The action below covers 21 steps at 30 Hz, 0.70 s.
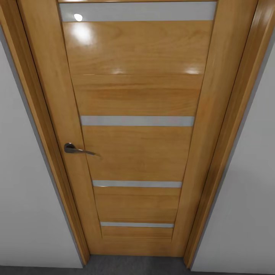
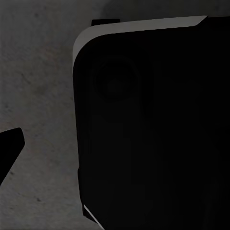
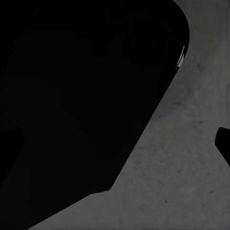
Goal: Move the two storage containers from the living room to the garage. In the garage, place one container on the floor and stack the other container on top of it (either order is fine).
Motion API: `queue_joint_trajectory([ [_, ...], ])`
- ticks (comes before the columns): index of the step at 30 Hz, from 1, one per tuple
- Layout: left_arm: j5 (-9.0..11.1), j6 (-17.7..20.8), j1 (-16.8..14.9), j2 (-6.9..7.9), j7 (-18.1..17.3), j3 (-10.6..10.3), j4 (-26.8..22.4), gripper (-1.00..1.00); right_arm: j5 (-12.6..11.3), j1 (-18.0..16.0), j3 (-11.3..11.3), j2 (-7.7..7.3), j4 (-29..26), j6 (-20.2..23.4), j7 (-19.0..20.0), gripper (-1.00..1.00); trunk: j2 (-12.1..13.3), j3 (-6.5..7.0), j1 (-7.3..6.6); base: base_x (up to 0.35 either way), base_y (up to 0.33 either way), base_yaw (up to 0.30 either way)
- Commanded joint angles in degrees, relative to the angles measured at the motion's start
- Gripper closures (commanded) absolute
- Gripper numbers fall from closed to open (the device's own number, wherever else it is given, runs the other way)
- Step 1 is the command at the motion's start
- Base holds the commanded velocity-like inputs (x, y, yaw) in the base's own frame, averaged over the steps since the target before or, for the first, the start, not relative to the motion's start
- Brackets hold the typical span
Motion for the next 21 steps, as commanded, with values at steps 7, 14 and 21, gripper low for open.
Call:
queue_joint_trajectory([
  [7,-0.06,-0.03,-0.02,0.0,0.02,-0.04,-0.01,-1.0,0.07,-0.01,0.14,0.05,0.0,-0.03,0.02,-1.0,-0.02,-0.04,0.0,0.0,0.0,0.0],
  [14,-0.06,-0.03,-0.02,0.0,0.02,-0.04,-0.01,-1.0,0.05,-0.01,0.14,0.29,0.0,-0.03,0.02,-1.0,-0.02,-0.04,0.0,0.0,0.0,0.0],
  [21,-0.06,-0.03,-0.02,0.0,0.02,-0.04,-0.01,-1.0,-0.22,-0.01,0.15,0.52,0.0,-0.03,0.32,-1.0,-0.02,-0.04,0.0,0.0,0.0,0.0],
])
